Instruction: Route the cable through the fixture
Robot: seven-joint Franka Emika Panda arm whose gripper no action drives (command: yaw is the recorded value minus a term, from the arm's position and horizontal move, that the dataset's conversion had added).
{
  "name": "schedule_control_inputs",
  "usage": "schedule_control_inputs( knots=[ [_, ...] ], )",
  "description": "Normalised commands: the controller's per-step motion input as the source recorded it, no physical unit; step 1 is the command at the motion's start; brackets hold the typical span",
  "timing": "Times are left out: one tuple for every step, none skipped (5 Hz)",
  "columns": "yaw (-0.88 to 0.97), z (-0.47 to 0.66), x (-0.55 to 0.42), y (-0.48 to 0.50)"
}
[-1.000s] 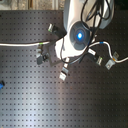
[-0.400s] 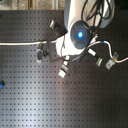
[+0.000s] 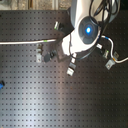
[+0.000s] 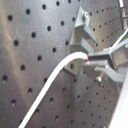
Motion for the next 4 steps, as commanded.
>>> schedule_control_inputs(
  knots=[
    [0.38,-0.03,-0.001,0.037],
    [0.27,-0.1,-0.001,0.0],
    [0.0,-0.23,0.024,-0.059],
    [0.0,-0.33,0.033,-0.053]
  ],
)
